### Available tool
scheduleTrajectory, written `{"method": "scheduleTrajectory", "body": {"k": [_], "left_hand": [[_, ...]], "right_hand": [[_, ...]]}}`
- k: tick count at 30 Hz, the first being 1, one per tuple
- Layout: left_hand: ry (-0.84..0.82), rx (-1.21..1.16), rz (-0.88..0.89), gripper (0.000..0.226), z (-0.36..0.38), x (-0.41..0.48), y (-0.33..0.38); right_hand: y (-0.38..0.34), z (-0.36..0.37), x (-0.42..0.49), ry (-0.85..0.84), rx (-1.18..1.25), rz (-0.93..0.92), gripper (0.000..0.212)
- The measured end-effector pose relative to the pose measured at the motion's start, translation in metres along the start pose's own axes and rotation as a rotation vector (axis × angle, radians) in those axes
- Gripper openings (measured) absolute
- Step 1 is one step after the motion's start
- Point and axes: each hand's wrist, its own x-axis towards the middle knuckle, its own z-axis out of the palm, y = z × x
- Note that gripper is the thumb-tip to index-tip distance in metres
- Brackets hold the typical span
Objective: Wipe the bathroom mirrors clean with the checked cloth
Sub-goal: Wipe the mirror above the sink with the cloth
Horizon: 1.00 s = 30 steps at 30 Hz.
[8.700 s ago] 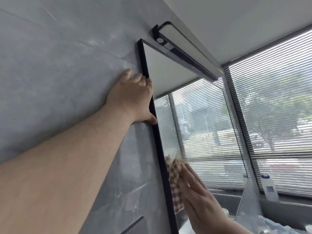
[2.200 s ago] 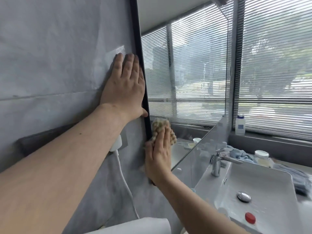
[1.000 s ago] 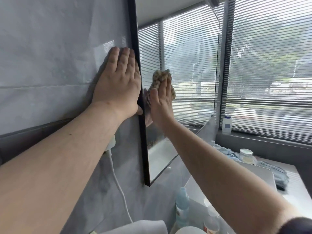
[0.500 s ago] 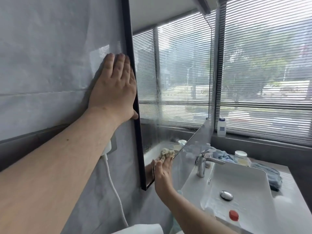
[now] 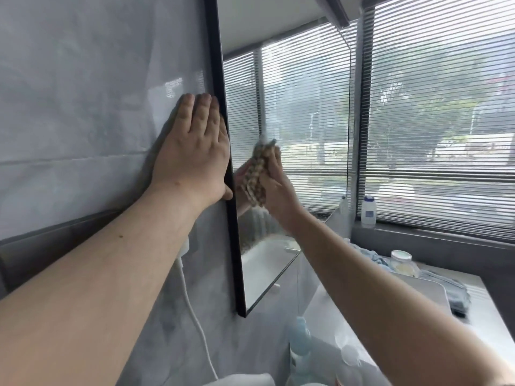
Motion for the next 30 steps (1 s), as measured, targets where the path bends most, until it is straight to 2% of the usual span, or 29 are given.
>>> {"method": "scheduleTrajectory", "body": {"k": [3,7,9,13,16,18,22,24,28,30], "left_hand": [[0.011,-0.007,-0.002,0.132,-0.001,0.0,0.0],[0.021,0.005,0.002,0.136,0.0,-0.001,0.0],[0.031,0.007,0.008,0.137,0.001,-0.001,0.0],[0.038,0.013,0.015,0.134,0.001,-0.001,-0.001],[0.033,0.025,0.016,0.133,0.001,-0.001,0.0],[0.031,0.024,0.014,0.133,0.001,-0.001,0.0],[0.027,0.014,0.012,0.132,0.001,-0.002,-0.001],[0.024,0.014,0.015,0.132,0.001,-0.002,-0.001],[0.022,0.004,0.012,0.133,0.0,-0.002,-0.001],[0.021,-0.004,0.01,0.132,0.0,-0.001,-0.001]], "right_hand": [[-0.029,-0.007,0.04,0.011,-0.068,-0.027,0.066],[0.008,-0.012,0.038,0.013,-0.13,-0.037,0.064],[0.04,-0.01,0.024,0.073,-0.168,0.058,0.071],[0.123,0.009,-0.039,0.218,0.022,0.329,0.078],[0.159,0.021,-0.085,0.252,0.12,0.433,0.085],[0.16,0.025,-0.098,0.261,0.147,0.455,0.08],[0.154,0.023,-0.095,0.277,0.156,0.464,0.058],[0.148,0.021,-0.082,0.305,0.123,0.458,0.059],[0.096,0.02,-0.042,0.326,0.025,0.289,0.054],[0.061,0.021,-0.02,0.293,-0.039,0.166,0.058]]}}
